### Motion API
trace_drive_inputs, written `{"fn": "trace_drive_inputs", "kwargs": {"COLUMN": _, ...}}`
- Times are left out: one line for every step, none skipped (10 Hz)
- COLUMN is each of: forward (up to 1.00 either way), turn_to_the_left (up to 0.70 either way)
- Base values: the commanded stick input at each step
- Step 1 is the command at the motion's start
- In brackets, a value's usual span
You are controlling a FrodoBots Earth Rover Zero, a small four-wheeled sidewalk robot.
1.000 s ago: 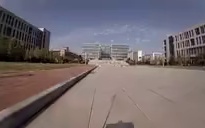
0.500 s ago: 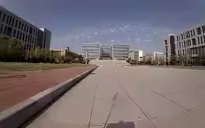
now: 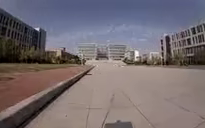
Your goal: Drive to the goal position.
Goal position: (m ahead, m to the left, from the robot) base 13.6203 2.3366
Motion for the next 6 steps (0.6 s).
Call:
{"fn": "trace_drive_inputs", "kwargs": {"forward": 0.7, "turn_to_the_left": 0.01}}
{"fn": "trace_drive_inputs", "kwargs": {"forward": 0.7, "turn_to_the_left": 0.01}}
{"fn": "trace_drive_inputs", "kwargs": {"forward": 0.7, "turn_to_the_left": 0.01}}
{"fn": "trace_drive_inputs", "kwargs": {"forward": 0.7, "turn_to_the_left": 0.01}}
{"fn": "trace_drive_inputs", "kwargs": {"forward": 0.7, "turn_to_the_left": 0.01}}
{"fn": "trace_drive_inputs", "kwargs": {"forward": 0.7, "turn_to_the_left": 0.01}}
